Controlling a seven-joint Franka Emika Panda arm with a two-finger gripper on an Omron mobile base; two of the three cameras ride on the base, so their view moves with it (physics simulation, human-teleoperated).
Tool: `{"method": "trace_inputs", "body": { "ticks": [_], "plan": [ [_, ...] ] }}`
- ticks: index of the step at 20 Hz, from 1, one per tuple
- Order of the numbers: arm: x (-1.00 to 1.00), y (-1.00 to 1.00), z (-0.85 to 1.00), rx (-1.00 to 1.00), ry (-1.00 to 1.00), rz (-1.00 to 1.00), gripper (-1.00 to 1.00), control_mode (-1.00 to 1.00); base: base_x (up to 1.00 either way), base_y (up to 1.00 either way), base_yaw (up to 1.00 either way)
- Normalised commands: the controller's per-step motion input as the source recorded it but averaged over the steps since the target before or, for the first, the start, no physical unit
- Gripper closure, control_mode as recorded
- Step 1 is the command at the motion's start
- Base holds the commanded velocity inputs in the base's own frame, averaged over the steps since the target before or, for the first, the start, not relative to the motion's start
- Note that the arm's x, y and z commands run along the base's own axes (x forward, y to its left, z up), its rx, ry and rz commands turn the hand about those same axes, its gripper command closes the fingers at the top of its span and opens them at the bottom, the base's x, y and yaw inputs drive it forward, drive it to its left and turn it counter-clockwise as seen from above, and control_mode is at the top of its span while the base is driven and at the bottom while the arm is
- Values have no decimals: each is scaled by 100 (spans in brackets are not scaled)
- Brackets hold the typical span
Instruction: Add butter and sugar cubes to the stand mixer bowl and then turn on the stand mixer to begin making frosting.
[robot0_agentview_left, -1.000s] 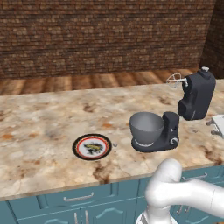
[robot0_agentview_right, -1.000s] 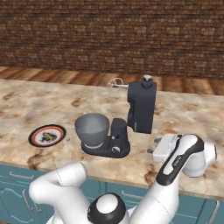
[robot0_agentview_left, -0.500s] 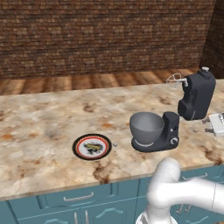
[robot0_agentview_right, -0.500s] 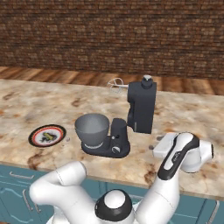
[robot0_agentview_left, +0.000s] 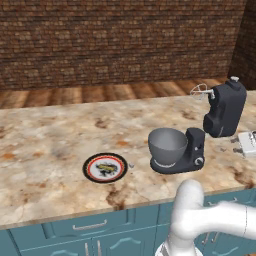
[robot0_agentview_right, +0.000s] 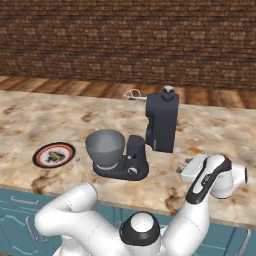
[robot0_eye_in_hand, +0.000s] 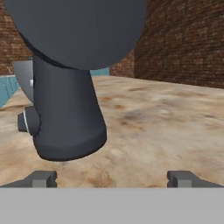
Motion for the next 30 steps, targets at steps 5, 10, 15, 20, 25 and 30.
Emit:
{"method": "trace_inputs", "body": {
  "ticks": [5,10,15,20,25,30],
  "plan": [
    [12,-1,-34,0,0,0,-100,-100,0,0,0],
    [31,-7,-25,0,0,0,-100,-100,0,0,0],
    [48,-17,-22,0,0,0,-100,-100,0,0,0],
    [49,-18,-27,0,0,0,-100,-100,0,0,0],
    [40,-23,-30,0,1,0,-100,-100,0,0,0],
    [4,-9,-28,0,0,0,-100,-100,0,0,0]
  ]
}}
